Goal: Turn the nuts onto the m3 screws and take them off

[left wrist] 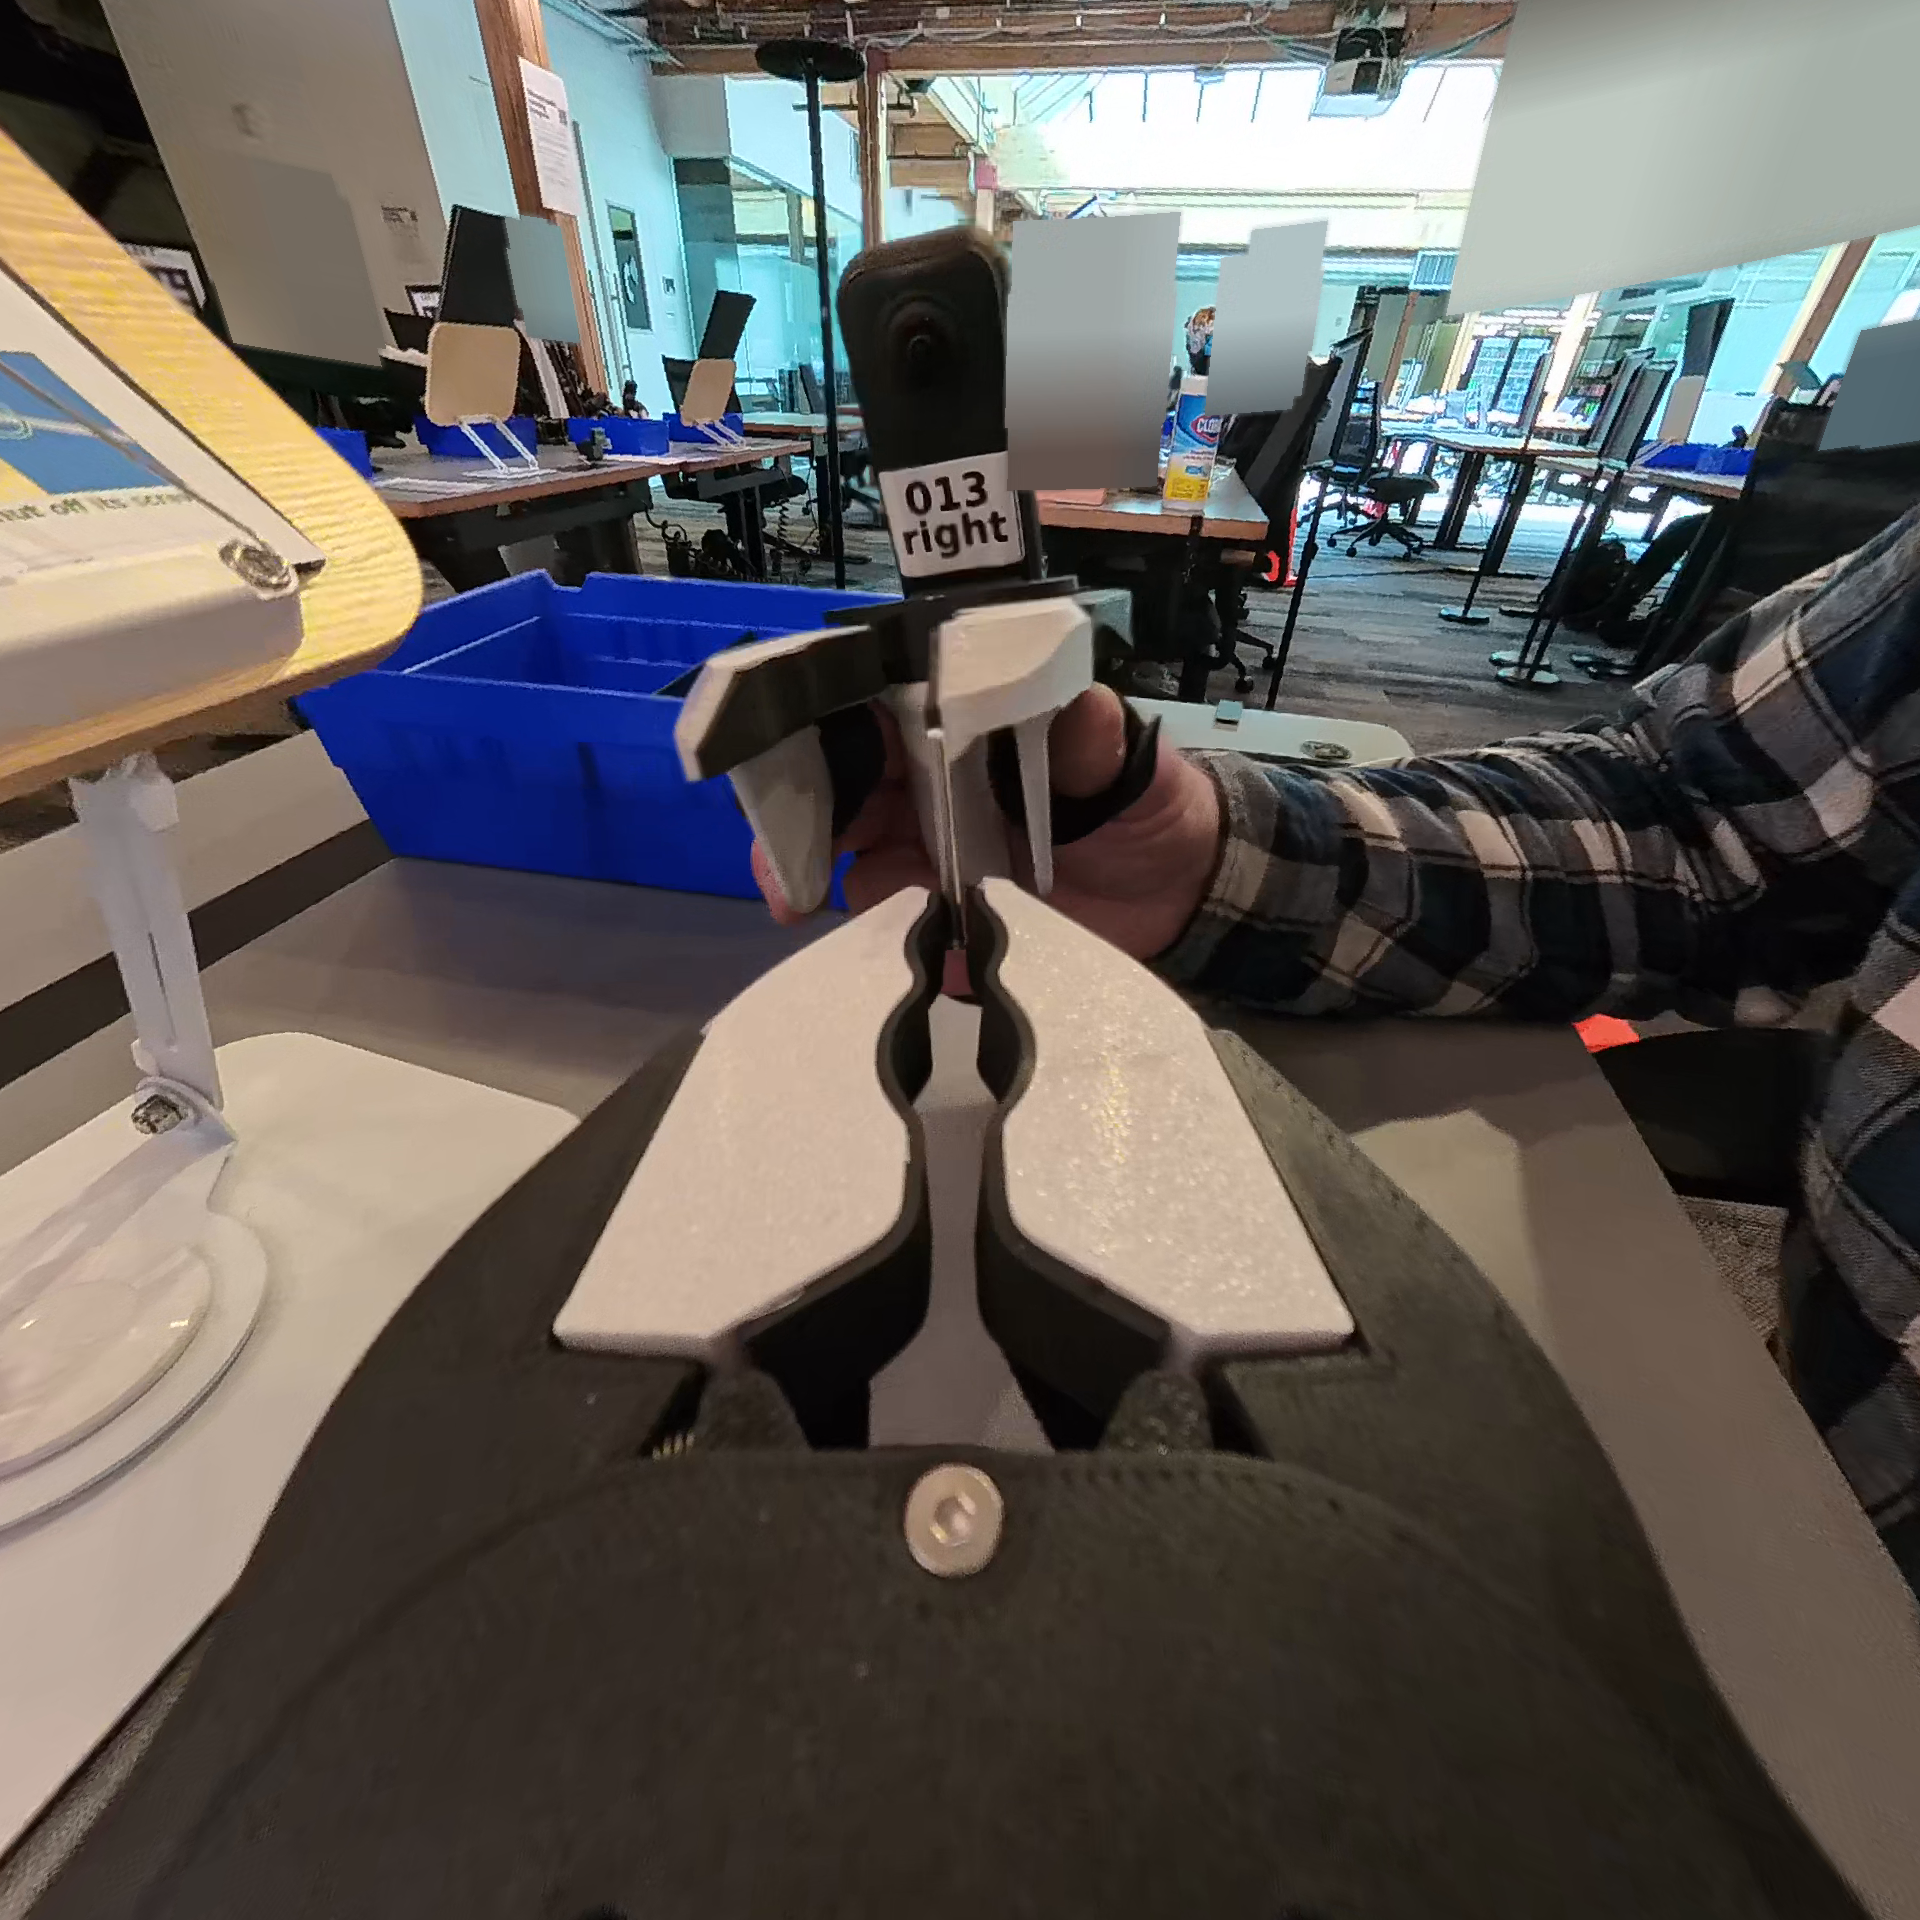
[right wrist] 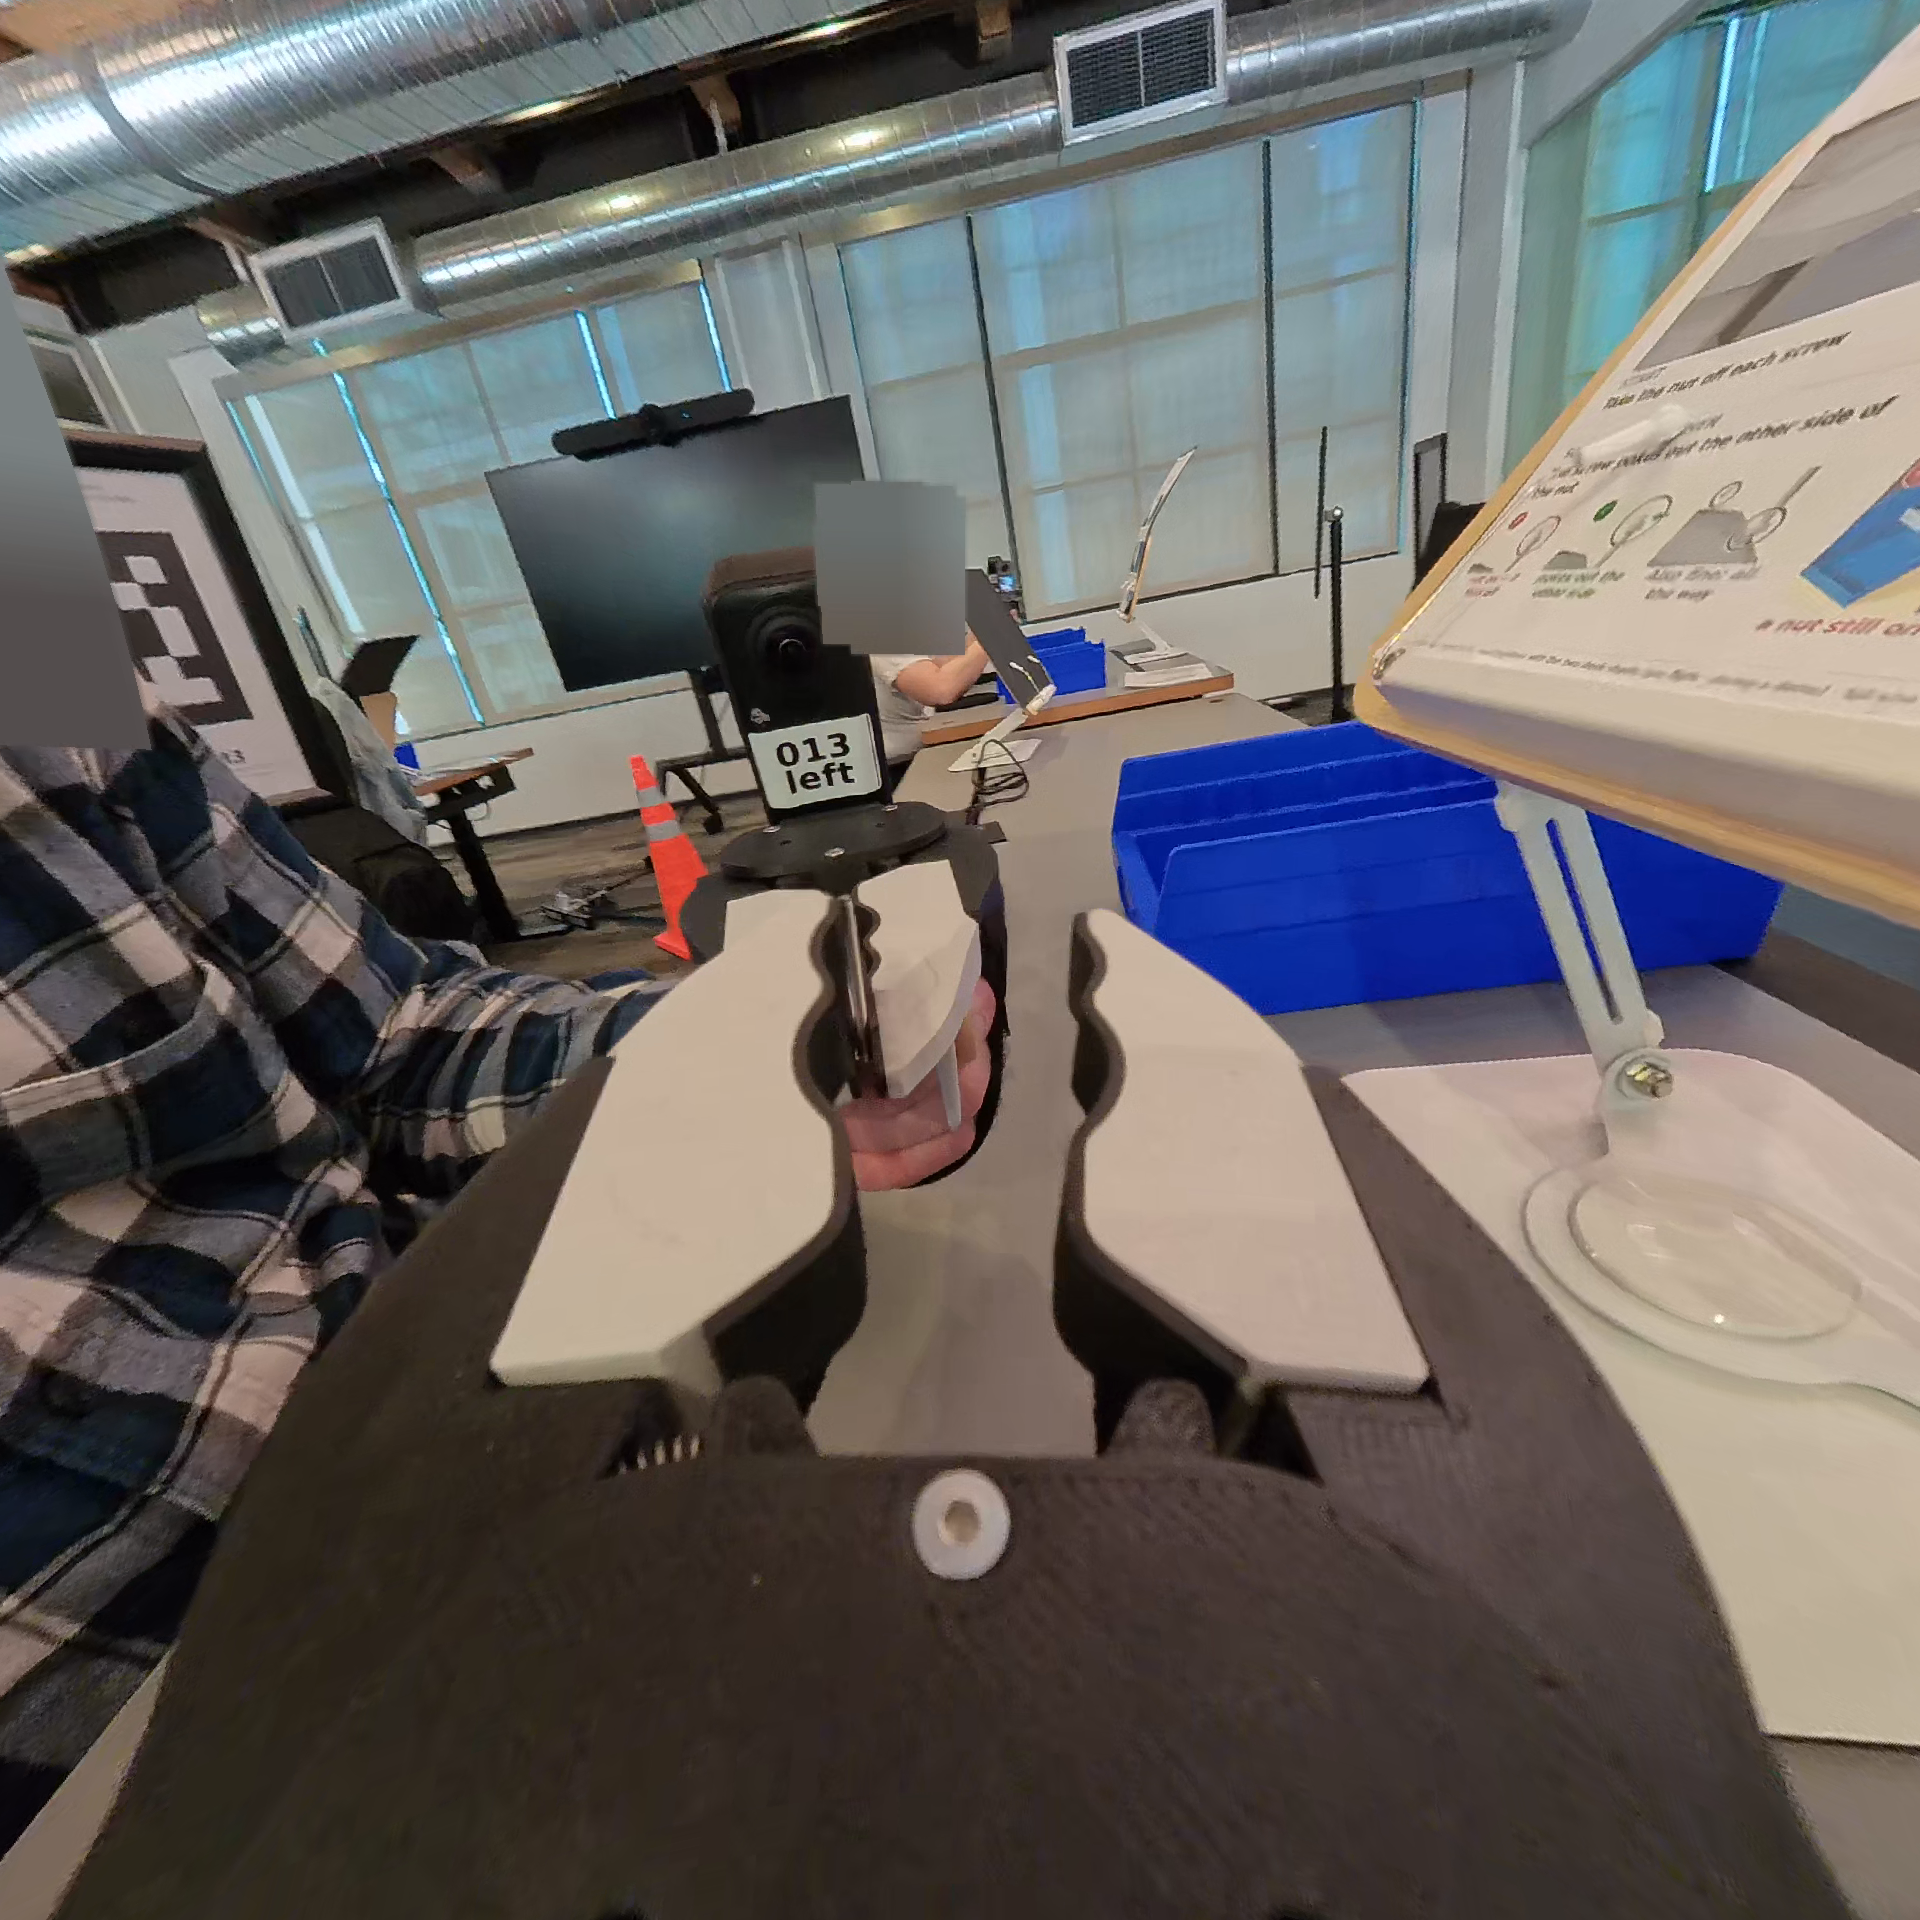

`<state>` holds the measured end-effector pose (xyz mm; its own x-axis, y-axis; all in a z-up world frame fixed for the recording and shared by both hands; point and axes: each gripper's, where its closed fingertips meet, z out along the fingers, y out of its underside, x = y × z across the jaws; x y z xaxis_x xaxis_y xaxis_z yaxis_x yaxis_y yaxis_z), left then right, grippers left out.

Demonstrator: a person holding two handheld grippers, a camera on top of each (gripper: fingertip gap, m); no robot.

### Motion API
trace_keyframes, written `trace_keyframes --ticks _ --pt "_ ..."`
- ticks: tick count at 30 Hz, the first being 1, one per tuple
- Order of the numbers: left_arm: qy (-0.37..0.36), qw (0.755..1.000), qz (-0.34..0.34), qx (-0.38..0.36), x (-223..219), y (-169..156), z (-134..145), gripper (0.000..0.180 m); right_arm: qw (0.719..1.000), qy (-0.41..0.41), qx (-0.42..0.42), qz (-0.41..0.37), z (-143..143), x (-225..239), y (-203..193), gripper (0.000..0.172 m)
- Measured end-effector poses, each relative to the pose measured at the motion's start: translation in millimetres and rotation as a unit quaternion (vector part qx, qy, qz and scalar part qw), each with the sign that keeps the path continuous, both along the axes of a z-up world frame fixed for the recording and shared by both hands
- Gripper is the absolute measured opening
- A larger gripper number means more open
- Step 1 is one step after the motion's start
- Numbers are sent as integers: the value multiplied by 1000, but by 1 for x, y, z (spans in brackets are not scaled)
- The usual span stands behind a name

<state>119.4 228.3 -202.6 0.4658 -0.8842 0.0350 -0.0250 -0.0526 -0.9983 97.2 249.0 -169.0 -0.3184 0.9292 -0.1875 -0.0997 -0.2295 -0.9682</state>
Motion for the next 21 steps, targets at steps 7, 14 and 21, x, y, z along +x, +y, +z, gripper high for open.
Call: trace_keyframes --ticks 7,14,21 --pt "1 1000 4 -20 -10 5 -11 3 999 12 -40 19 -3 18 21 14" --pt "3 1000 1 -20 -15 5 -11 3 996 83 -21 6 41 59 33 12" --pt "5 1000 13 -26 -29 8 -14 3 991 112 1 -73 65 97 59 9"
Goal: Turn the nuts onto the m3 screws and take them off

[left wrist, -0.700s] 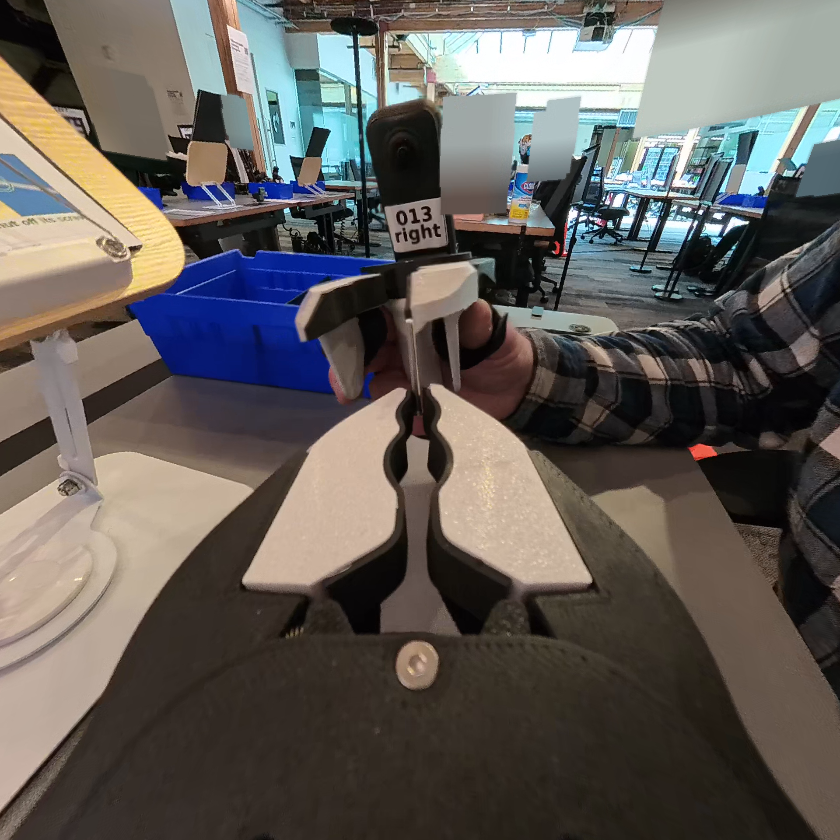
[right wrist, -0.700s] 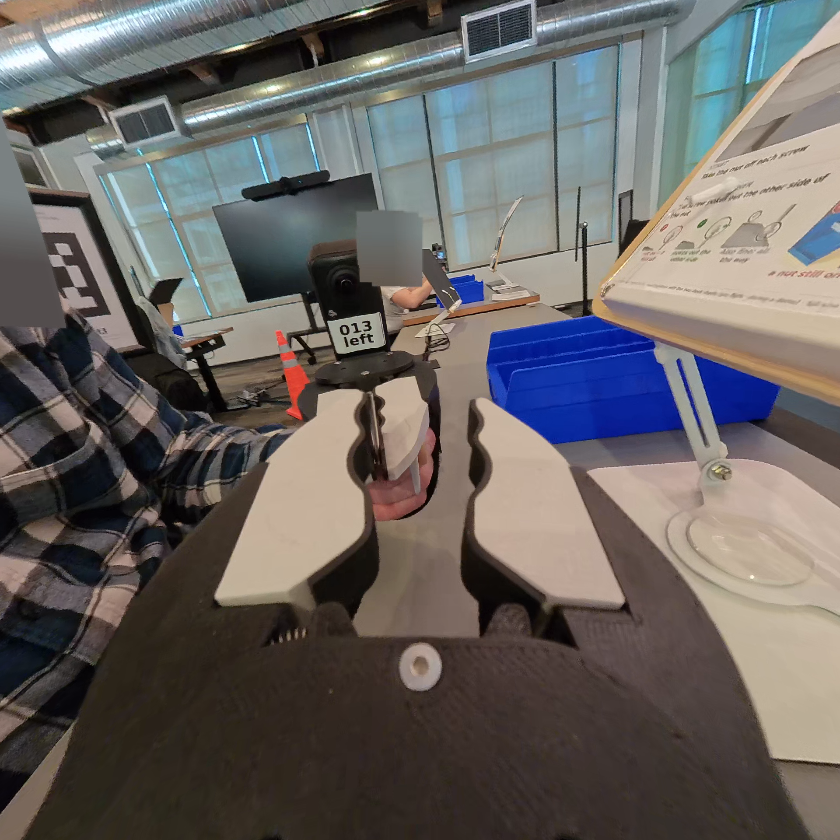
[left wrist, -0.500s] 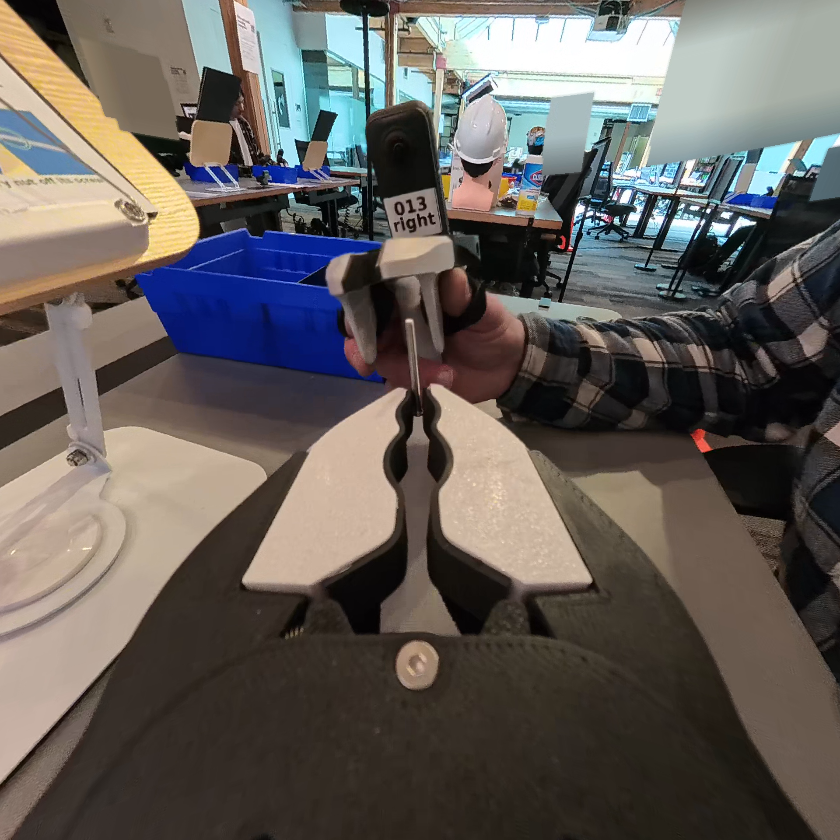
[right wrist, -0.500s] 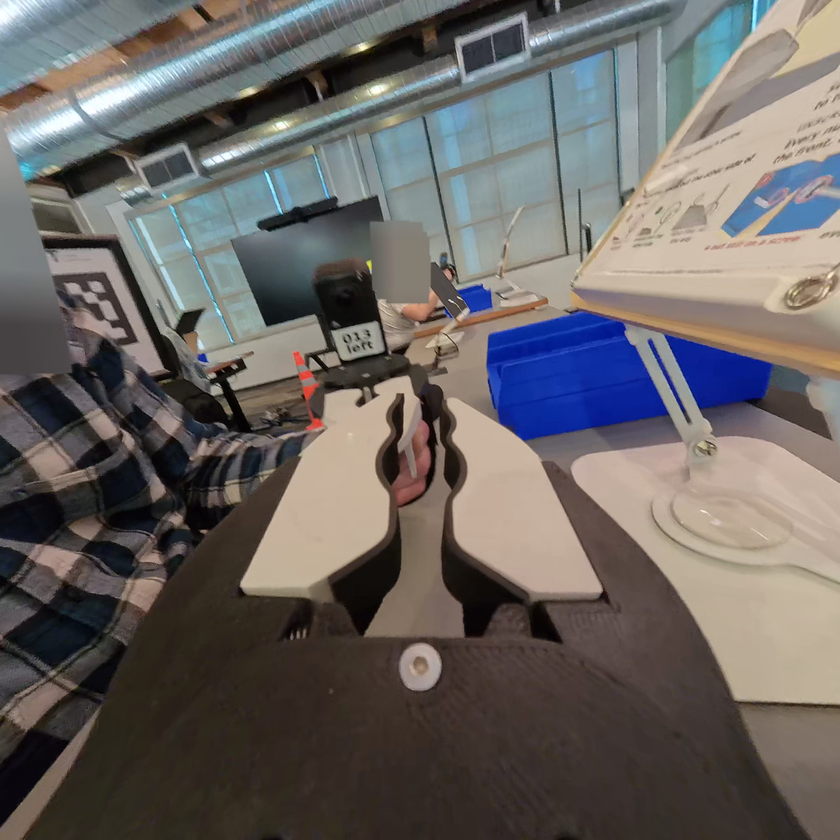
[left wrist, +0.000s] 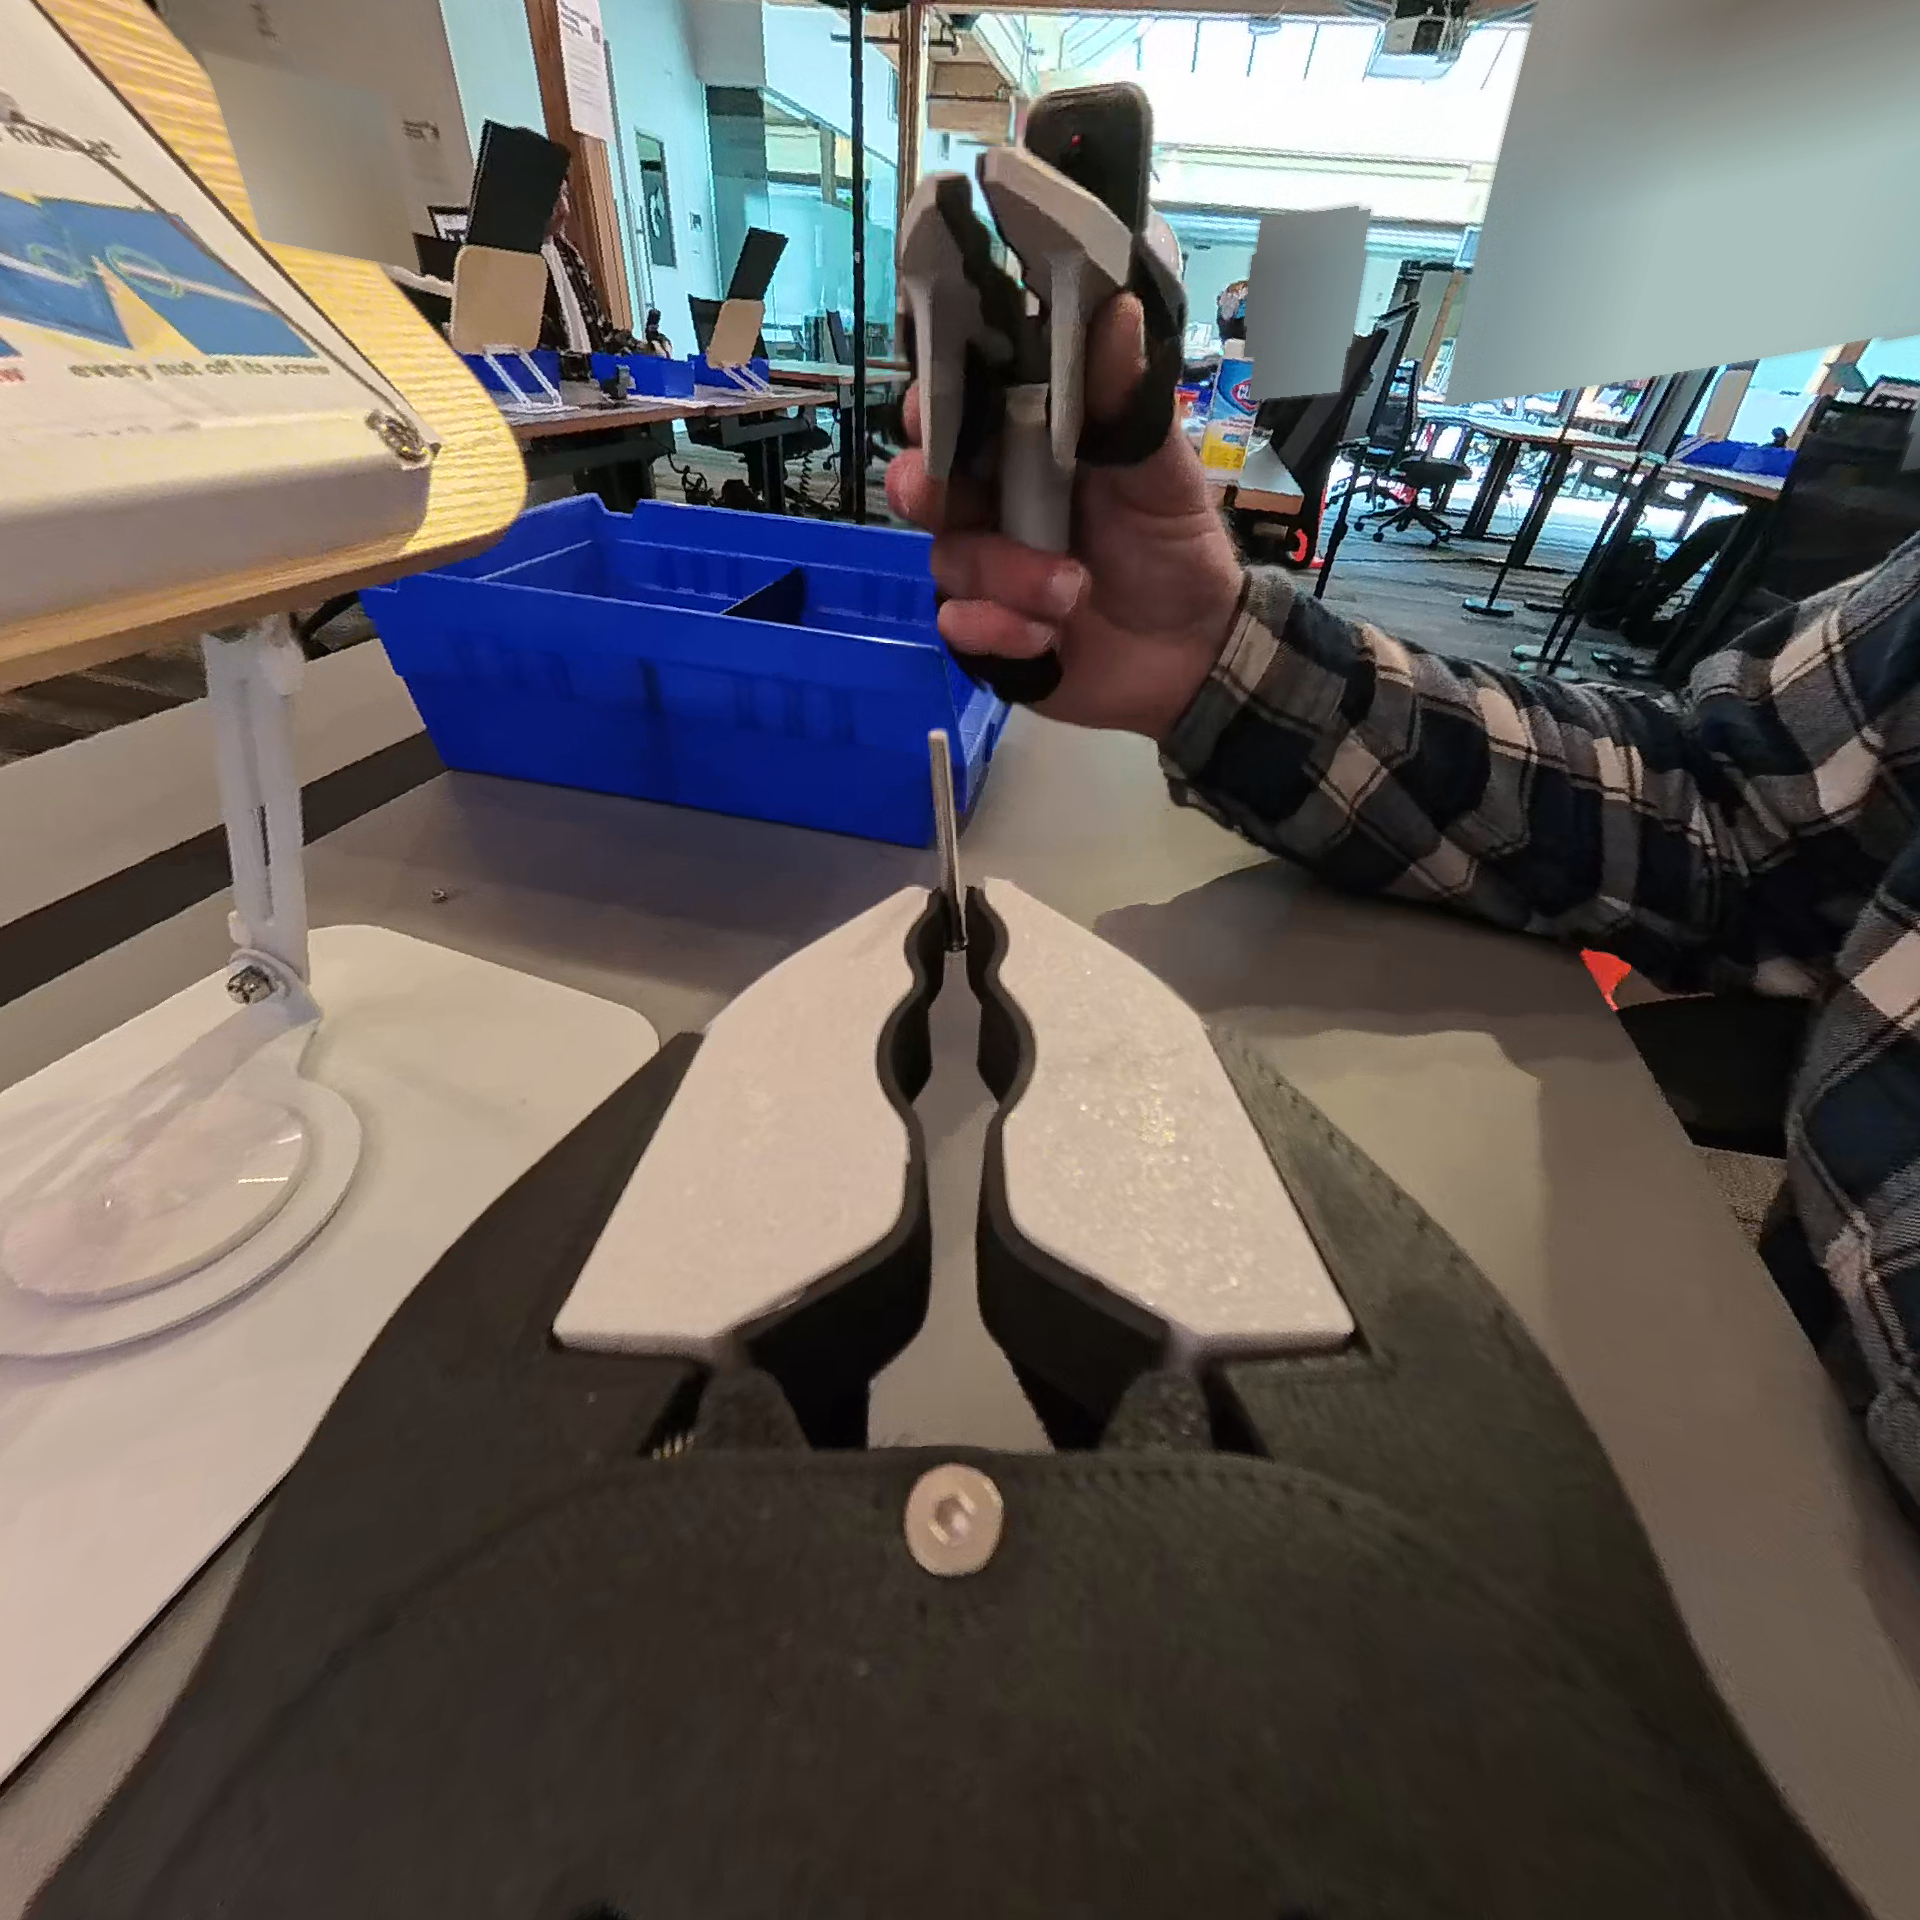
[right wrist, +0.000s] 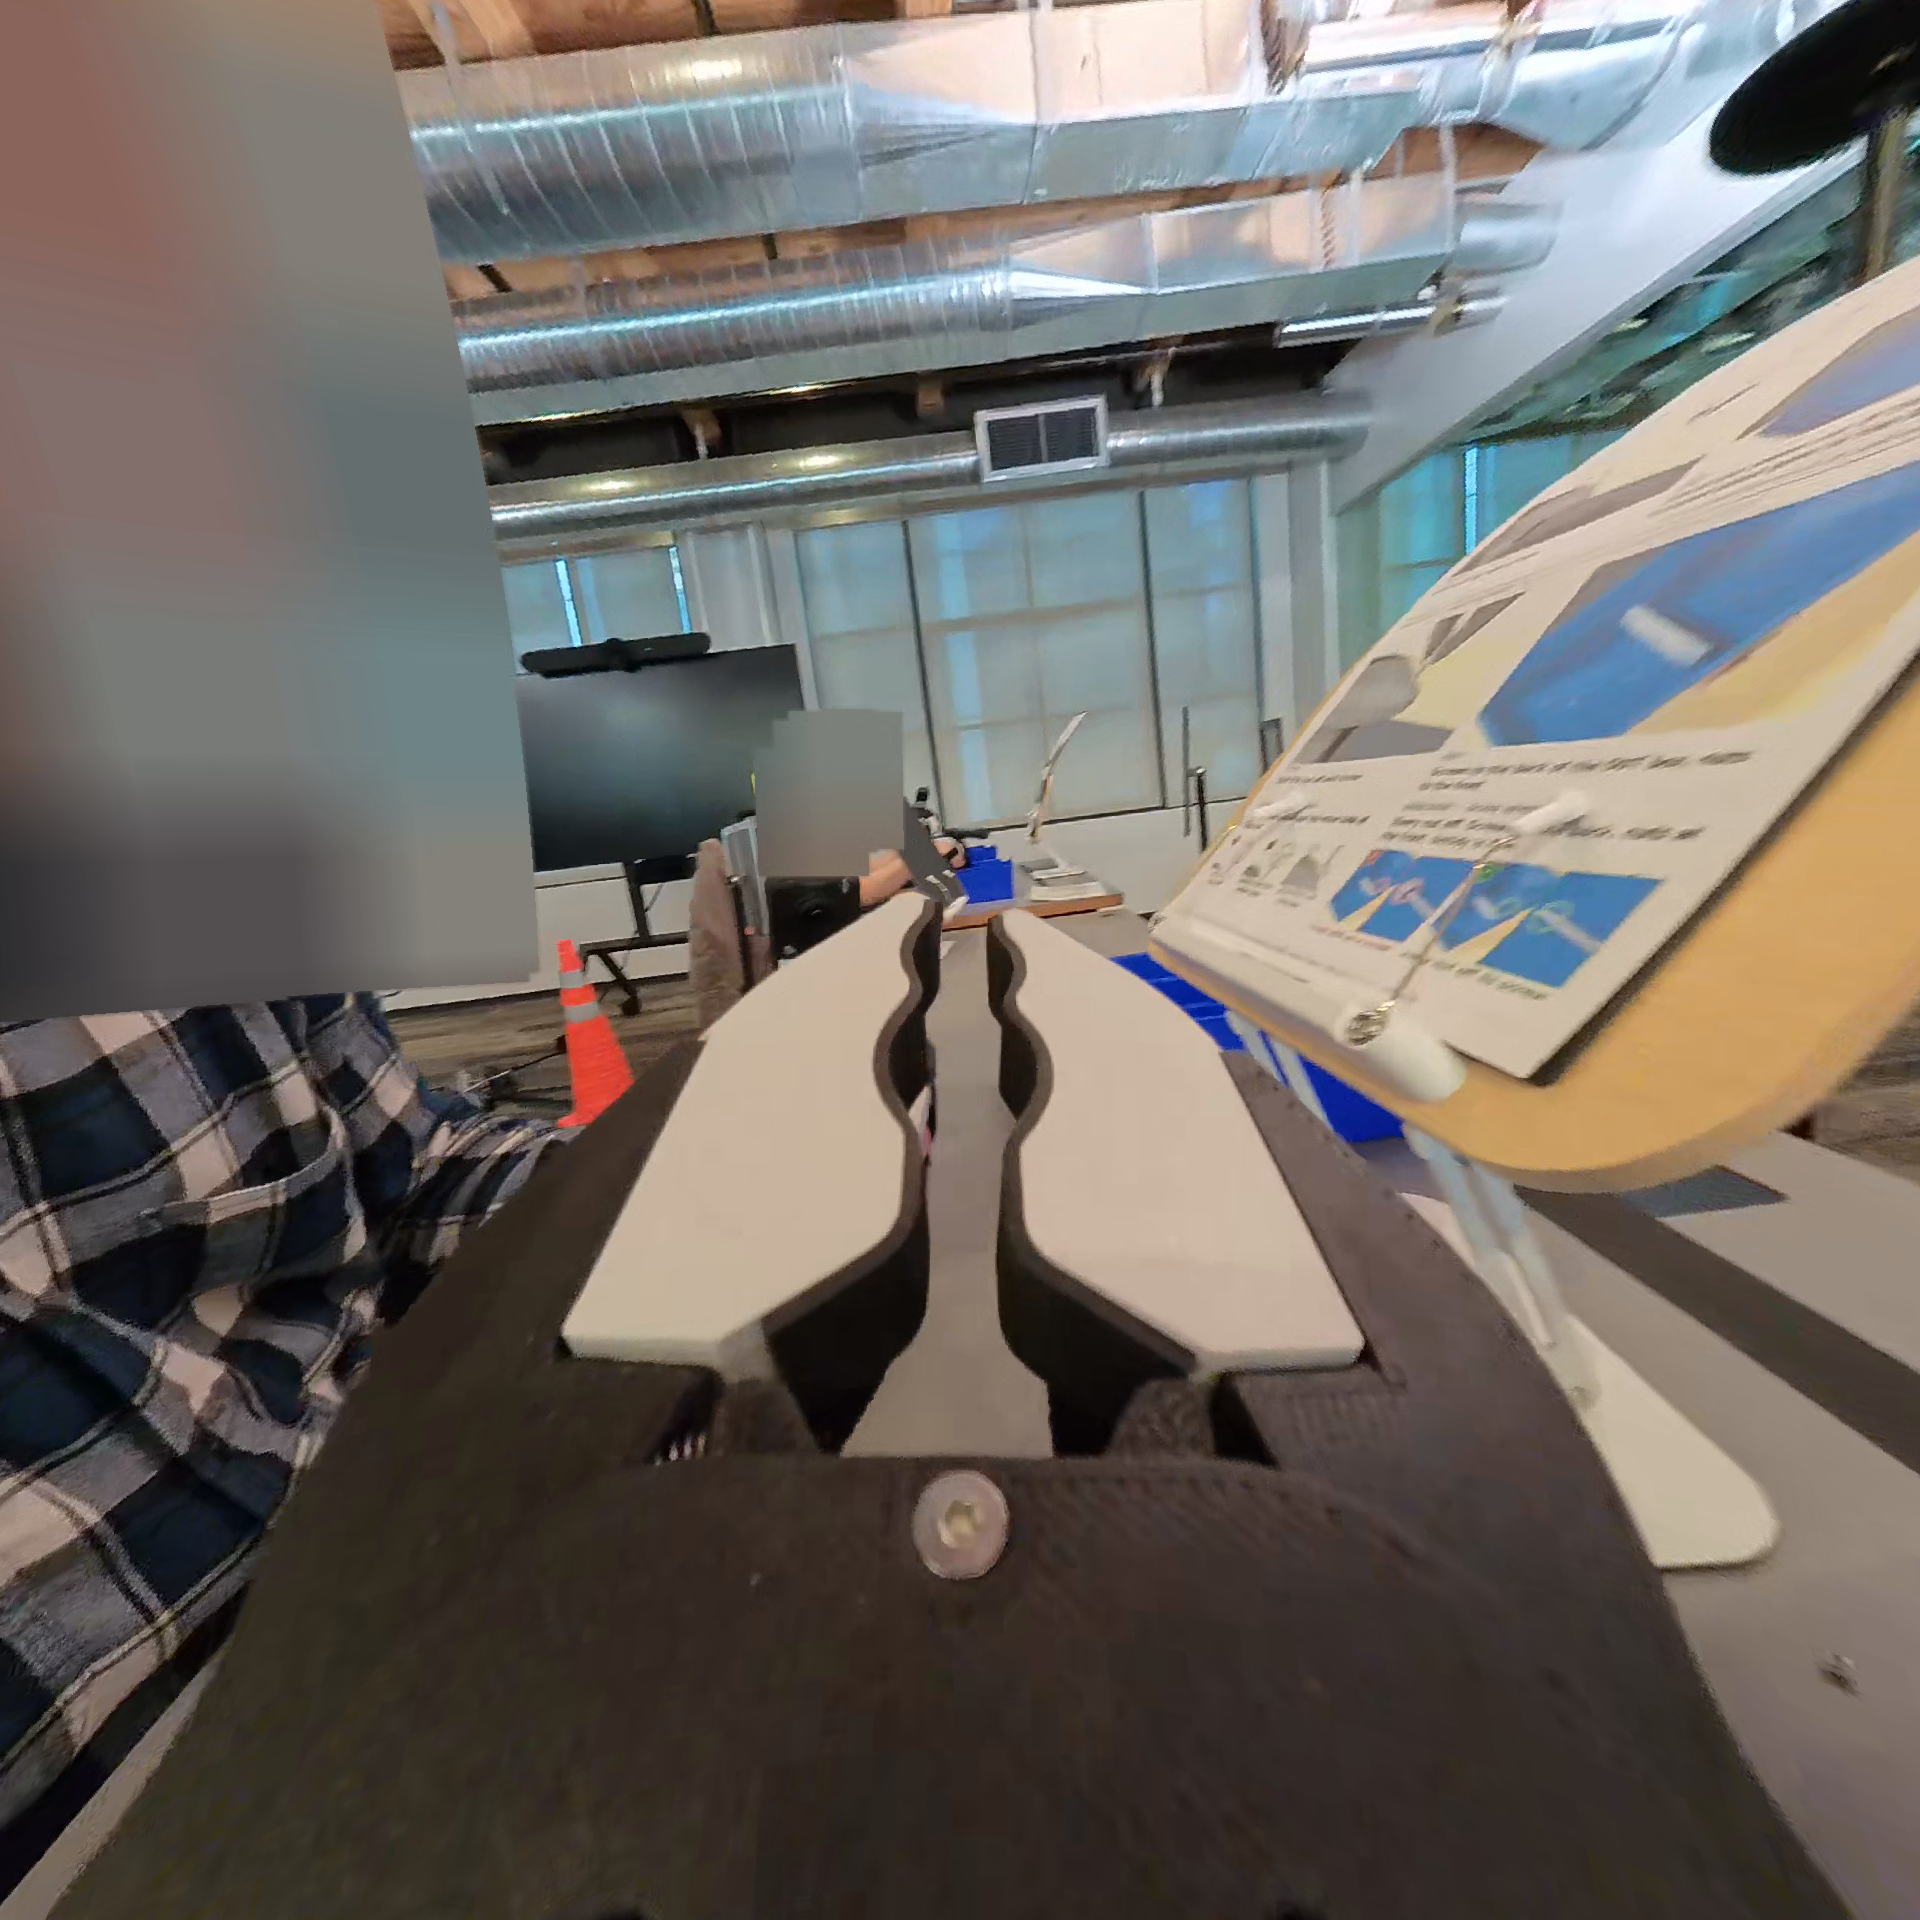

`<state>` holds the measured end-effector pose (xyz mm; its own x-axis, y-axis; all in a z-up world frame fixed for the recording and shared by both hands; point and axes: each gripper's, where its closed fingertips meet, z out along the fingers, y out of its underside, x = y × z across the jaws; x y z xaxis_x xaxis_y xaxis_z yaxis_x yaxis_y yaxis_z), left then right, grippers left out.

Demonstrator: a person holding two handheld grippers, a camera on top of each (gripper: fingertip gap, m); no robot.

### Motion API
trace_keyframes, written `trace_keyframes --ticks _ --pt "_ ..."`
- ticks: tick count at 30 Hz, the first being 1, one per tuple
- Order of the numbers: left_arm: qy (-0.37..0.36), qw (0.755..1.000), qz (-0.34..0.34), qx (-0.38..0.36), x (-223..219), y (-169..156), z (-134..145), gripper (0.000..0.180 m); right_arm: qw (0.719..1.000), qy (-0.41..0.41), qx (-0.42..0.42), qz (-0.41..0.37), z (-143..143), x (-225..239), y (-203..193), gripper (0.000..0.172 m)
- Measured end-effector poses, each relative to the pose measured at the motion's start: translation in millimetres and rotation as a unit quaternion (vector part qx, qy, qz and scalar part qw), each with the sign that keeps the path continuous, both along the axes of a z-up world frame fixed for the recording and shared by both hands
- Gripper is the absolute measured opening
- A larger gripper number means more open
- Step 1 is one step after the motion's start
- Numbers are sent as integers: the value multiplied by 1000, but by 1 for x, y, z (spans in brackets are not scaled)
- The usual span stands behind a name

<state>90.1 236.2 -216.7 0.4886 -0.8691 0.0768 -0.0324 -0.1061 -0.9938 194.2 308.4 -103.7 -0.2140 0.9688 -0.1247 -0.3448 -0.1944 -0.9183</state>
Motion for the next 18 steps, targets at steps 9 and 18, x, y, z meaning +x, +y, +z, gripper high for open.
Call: trace_keyframes --ticks 9,18 --pt "5 1000 19 -9 -14 6 -6 3 963 -199 2 -180 -58 -31 37 11" --pt "34 999 24 -18 -39 13 -21 3 882 -360 -44 -300 -145 -81 77 11"
